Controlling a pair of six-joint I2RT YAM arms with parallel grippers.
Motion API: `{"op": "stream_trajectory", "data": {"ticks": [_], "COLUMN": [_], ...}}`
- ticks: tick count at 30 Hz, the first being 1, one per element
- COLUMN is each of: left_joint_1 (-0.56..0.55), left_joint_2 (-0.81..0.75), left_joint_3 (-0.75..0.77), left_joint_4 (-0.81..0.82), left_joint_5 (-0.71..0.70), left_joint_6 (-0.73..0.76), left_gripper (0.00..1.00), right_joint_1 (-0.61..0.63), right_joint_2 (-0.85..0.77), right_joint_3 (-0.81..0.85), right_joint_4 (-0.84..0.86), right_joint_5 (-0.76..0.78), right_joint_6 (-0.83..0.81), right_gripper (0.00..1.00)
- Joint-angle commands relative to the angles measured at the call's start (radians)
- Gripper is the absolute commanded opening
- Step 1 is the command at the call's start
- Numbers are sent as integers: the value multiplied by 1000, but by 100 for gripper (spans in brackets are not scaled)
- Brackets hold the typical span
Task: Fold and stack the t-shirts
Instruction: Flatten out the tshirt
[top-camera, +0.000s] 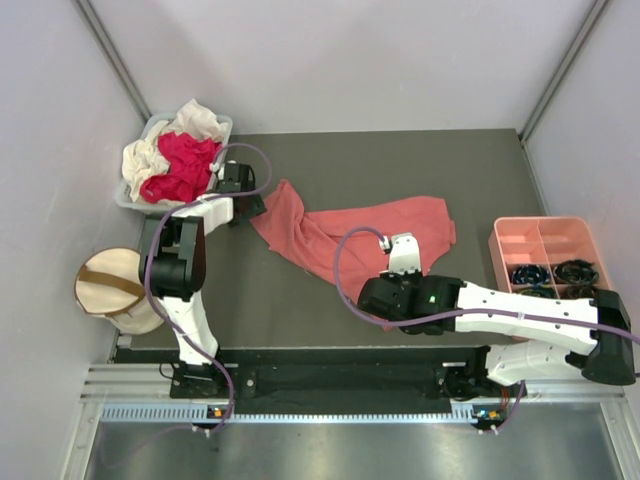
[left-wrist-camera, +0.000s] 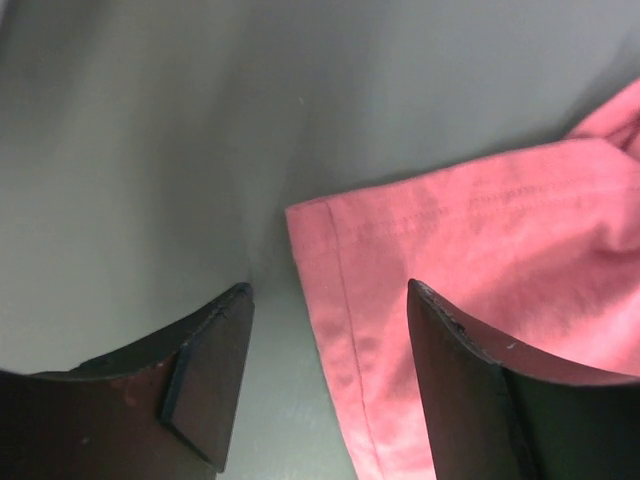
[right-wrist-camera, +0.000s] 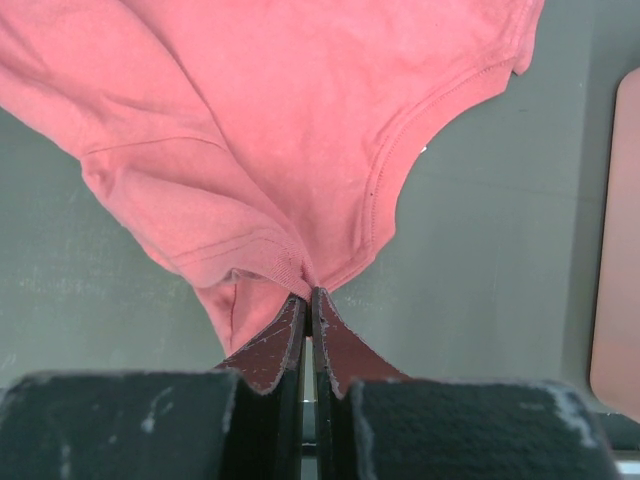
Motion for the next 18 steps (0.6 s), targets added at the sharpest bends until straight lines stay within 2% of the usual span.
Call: {"op": "stream_trajectory", "data": {"ticks": [1,5,8,11,12,14,15,18], "left_joint_1": [11,17,19,20,20,22,22,25], "left_joint_2": [28,51,67,77,82,88,94,99], "left_joint_3": [1,20,35,40,40,41,43,44], "left_joint_4": [57,56,51,50,48,48,45,37], "left_joint_5": [6,5,2,5,5,11,15,28], "left_joint_6": [-16,-14,-14,-8,-8,-6,-5,-6], "left_gripper": [66,64,59,49,45,14,3,0], "right_joint_1": [-13,-15,-15,-13,-13,-13,-15,-15], "right_joint_2": [-22,-24,-27,-33,-33,-33,-33,-35], "right_joint_3": [-6,-6,-6,-6,-6,-6,-6,-9], "right_joint_4": [-6,-15,-20,-26,-24,-26,-26,-29], "right_joint_5": [12,13,13,16,15,15,16,18], "right_joint_6": [14,23,25,32,32,34,34,41], "right_gripper": [0,0,0,0,0,0,0,0]}}
